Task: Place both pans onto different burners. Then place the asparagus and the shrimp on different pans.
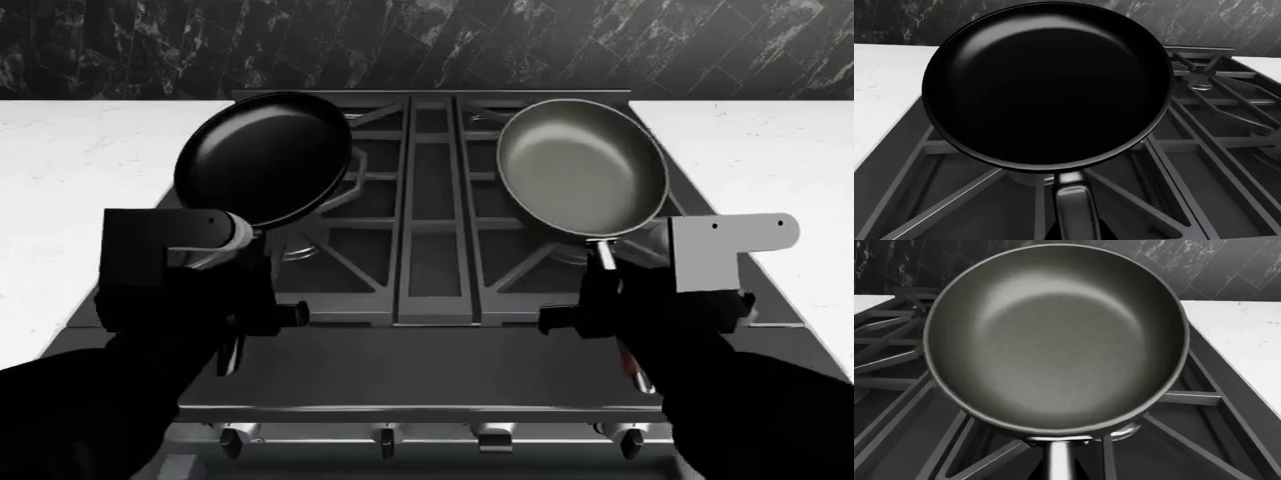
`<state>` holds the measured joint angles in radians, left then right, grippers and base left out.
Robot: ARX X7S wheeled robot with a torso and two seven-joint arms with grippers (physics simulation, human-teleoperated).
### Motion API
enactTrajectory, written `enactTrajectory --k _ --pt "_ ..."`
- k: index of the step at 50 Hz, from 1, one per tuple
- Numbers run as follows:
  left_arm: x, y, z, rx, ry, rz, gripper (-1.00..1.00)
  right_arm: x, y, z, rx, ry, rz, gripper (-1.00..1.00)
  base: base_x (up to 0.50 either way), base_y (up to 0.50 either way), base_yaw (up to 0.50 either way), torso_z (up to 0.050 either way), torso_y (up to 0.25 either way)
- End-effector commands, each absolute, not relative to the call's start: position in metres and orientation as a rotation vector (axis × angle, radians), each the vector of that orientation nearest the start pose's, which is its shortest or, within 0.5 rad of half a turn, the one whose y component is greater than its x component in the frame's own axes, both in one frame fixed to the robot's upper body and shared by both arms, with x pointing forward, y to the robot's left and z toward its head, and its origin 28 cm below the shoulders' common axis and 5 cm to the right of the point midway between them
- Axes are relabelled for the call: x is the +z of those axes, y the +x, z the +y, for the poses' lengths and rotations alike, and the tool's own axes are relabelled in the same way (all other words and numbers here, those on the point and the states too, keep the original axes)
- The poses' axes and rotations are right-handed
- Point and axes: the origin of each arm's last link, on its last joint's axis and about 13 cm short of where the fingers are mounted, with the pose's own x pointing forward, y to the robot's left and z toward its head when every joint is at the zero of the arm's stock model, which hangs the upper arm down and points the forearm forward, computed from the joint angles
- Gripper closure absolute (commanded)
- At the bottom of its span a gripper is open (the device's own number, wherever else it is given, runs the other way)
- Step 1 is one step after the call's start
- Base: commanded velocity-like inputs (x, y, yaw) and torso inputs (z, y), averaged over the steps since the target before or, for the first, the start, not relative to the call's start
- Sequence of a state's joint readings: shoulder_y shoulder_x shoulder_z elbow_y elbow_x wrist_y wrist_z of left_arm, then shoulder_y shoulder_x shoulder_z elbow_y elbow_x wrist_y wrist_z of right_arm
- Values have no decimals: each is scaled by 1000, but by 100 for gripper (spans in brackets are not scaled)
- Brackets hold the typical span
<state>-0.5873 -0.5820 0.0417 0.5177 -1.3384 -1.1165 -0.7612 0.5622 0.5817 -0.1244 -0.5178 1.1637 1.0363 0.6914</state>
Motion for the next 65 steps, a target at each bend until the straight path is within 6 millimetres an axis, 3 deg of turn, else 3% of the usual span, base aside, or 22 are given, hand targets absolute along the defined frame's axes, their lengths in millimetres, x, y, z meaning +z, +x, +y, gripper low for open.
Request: enactTrajectory --k 1,17,27,40,48,49,57,65 --pt "208 230 247 -17 -67 207 100 195 248 -143 0 -10 184 100 0 0 0 0 0" --pt "204 229 247 -17 -74 213 100 185 262 -155 -46 1 233 100 0 0 0 1 3" --pt "210 231 248 -14 -82 216 100 176 271 -154 -39 13 271 100 0 0 0 1 2" --pt "203 231 250 -3 -90 225 100 155 279 -150 -23 17 335 100 0 0 0 1 3" --pt "200 232 251 2 -94 228 100 153 278 -151 -33 19 349 100 0 0 0 1 3" --pt "202 232 251 3 -96 228 100 154 279 -152 -37 21 350 -100 0 0 0 0 0" --pt "198 232 252 8 -98 230 100 176 272 -149 -24 18 294 -100 0 0 0 0 1" --pt "201 235 252 12 -86 226 100 228 257 -142 14 -18 120 -100 0 0 0 1 1"
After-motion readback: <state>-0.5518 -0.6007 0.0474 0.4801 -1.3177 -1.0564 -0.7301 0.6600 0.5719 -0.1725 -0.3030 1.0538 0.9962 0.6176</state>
